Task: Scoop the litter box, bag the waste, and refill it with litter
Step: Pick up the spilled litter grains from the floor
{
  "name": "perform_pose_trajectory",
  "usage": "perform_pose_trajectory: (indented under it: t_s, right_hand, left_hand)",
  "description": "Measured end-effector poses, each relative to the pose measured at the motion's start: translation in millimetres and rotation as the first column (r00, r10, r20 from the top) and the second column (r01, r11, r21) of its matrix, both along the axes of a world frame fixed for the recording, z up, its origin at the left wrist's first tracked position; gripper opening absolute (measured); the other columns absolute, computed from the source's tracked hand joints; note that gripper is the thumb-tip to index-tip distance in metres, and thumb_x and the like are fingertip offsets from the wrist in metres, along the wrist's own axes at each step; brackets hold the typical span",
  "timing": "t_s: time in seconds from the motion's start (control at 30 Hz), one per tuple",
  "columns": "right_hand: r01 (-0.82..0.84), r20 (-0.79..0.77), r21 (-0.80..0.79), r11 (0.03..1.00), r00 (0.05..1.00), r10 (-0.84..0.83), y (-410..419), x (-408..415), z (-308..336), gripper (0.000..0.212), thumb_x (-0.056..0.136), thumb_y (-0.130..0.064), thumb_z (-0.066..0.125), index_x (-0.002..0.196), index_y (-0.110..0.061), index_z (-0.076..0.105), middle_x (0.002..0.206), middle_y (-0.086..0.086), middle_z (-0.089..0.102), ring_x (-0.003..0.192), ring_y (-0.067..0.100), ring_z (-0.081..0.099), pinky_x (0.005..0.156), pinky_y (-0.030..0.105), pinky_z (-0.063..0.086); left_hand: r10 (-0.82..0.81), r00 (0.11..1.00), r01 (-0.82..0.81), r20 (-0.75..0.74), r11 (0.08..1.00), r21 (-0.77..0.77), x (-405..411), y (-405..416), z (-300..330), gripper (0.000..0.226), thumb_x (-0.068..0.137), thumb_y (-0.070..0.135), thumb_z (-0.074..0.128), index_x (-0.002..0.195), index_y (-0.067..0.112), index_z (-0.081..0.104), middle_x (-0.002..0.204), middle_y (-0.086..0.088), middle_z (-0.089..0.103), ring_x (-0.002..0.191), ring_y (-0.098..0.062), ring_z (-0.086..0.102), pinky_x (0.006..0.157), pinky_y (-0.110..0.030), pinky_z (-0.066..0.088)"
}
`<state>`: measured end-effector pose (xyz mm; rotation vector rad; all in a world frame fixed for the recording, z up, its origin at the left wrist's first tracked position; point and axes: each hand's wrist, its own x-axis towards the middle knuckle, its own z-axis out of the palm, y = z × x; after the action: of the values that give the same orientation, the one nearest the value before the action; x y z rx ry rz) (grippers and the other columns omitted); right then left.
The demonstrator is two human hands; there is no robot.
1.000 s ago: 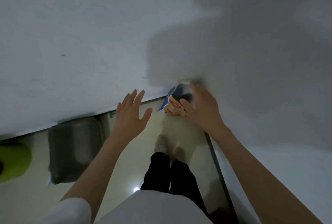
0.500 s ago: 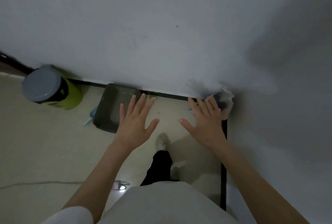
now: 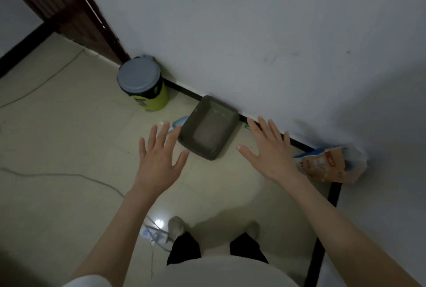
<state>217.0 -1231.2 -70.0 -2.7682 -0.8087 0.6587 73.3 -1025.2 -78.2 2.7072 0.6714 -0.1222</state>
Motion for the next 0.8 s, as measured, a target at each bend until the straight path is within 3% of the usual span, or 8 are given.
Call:
perform_pose_trajectory:
  t_s: [0.4, 0.6, 0.8]
  right_hand:
    - [0.088, -0.049, 0.026, 0.996, 0.995, -0.087, 189.0, -44.7, -37.2, 0.073, 0.090, -0.062, 0.032, 0.150, -0.034, 0.001, 0.160, -0.002, -0.002, 0.147, 0.019, -0.006, 0.117, 0.052, 0.002]
    - [0.133, -0.062, -0.020, 0.991, 0.989, -0.134, 231.1, -5.5, -44.4, 0.073, 0.091, -0.062, 0.032, 0.150, -0.033, 0.002, 0.160, -0.002, -0.001, 0.147, 0.020, -0.004, 0.116, 0.053, 0.000]
    - [0.152, -0.026, 0.006, 0.988, 0.988, -0.152, 289.6, 47.1, -36.9, 0.073, 0.091, -0.062, 0.032, 0.150, -0.032, 0.003, 0.160, -0.002, 0.002, 0.147, 0.020, -0.002, 0.116, 0.054, 0.001]
  left_hand:
    - [-0.126, 0.989, 0.130, -0.080, 0.991, 0.045, -16.4, 203.1, -14.6, 0.070, 0.085, 0.058, 0.021, 0.148, 0.029, 0.014, 0.157, -0.001, 0.010, 0.145, -0.027, 0.000, 0.114, -0.052, 0.002]
    - [-0.235, 0.964, 0.238, -0.123, 0.971, 0.005, 25.5, 247.8, -28.2, 0.077, 0.078, 0.064, 0.008, 0.148, 0.031, 0.010, 0.158, -0.001, 0.007, 0.145, -0.025, -0.003, 0.114, -0.050, -0.001]
    - [-0.275, 0.959, 0.279, -0.062, 0.958, 0.064, 81.9, 312.3, -10.5, 0.072, 0.084, 0.061, 0.018, 0.148, 0.028, 0.017, 0.157, -0.002, 0.012, 0.145, -0.027, 0.002, 0.114, -0.052, 0.004]
